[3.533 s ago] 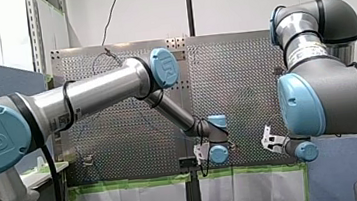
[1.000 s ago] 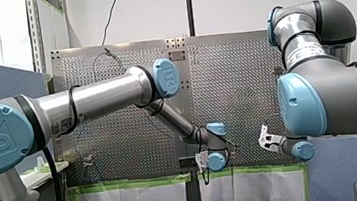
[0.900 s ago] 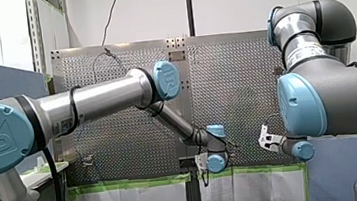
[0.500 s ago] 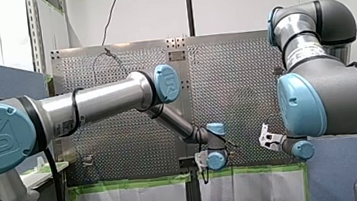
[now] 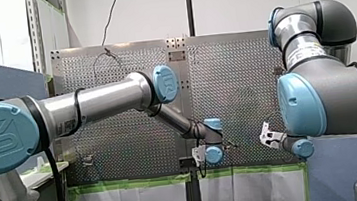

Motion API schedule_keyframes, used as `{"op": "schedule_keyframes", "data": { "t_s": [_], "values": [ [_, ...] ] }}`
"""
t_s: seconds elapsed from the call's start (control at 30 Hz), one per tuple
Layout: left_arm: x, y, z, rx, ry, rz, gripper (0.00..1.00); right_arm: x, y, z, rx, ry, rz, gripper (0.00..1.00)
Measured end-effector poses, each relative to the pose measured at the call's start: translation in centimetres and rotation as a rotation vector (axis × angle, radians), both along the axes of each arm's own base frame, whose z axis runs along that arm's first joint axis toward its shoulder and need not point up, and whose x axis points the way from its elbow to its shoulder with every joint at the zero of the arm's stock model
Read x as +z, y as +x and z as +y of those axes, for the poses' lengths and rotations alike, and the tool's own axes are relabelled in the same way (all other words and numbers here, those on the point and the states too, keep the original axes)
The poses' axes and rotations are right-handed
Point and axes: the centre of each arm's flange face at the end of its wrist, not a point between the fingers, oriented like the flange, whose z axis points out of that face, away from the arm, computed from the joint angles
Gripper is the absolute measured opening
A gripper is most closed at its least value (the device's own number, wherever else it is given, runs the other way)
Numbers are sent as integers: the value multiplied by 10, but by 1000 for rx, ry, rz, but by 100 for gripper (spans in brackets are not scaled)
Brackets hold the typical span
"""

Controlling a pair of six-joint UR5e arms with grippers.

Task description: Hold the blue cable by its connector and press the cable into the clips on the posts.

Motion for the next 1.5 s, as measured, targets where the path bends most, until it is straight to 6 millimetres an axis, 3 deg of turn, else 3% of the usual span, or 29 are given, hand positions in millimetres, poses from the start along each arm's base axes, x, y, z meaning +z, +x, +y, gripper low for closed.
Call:
{"op": "schedule_keyframes", "data": {
  "t_s": [0.23,0.5,0.53,0.57,0.6,0.63,0.67,0.7,0.9,1.17,1.5],
  "values": [
    [-1,6,8,16,21,7,0,5,0,-9,0,-12,-14,0],
    [-6,-5,4,-7,65,23,0,4,3,-9,8,-11,-15,0],
    [-6,-7,2,-12,73,23,13,3,3,-9,10,-9,-15,0],
    [-7,-9,1,-19,80,22,13,2,4,-9,11,-8,-15,0],
    [-7,-12,-1,-28,88,19,38,1,4,-8,13,-6,-15,0],
    [-7,-13,-2,-36,94,17,80,0,5,-8,16,-4,-15,0],
    [-7,-15,-4,-42,100,14,80,-1,5,-8,18,-3,-15,0],
    [-6,-18,-5,-49,106,10,100,-3,6,-7,19,-2,-15,0],
    [15,-27,-14,-93,87,-23,100,-15,7,-7,21,9,-9,0],
    [39,-36,-8,-96,106,-11,100,-17,7,-7,19,14,-6,0],
    [10,-65,19,-64,295,83,100,-18,7,-6,17,18,-2,0]
  ]
}}
